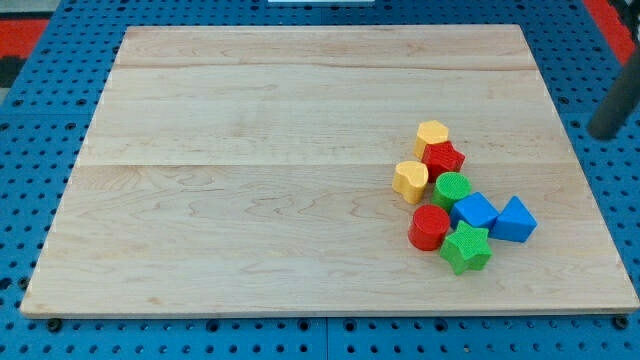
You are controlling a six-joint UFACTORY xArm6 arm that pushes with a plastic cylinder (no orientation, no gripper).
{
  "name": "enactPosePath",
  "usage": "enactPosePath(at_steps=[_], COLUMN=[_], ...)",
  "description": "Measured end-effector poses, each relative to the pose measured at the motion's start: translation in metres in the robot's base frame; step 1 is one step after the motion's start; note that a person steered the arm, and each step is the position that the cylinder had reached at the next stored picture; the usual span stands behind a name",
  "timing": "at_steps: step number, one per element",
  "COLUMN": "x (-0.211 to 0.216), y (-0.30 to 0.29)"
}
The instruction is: Move red star in between yellow blocks
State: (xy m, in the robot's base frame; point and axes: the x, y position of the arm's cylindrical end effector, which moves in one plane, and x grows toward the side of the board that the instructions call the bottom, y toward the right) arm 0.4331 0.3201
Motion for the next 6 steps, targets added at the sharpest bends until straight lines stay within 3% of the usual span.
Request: enactPosePath(at_steps=[1,3,5,6], x=[0.043,0.045,0.01,0.013], y=[-0.031,-0.085,-0.142,-0.179])
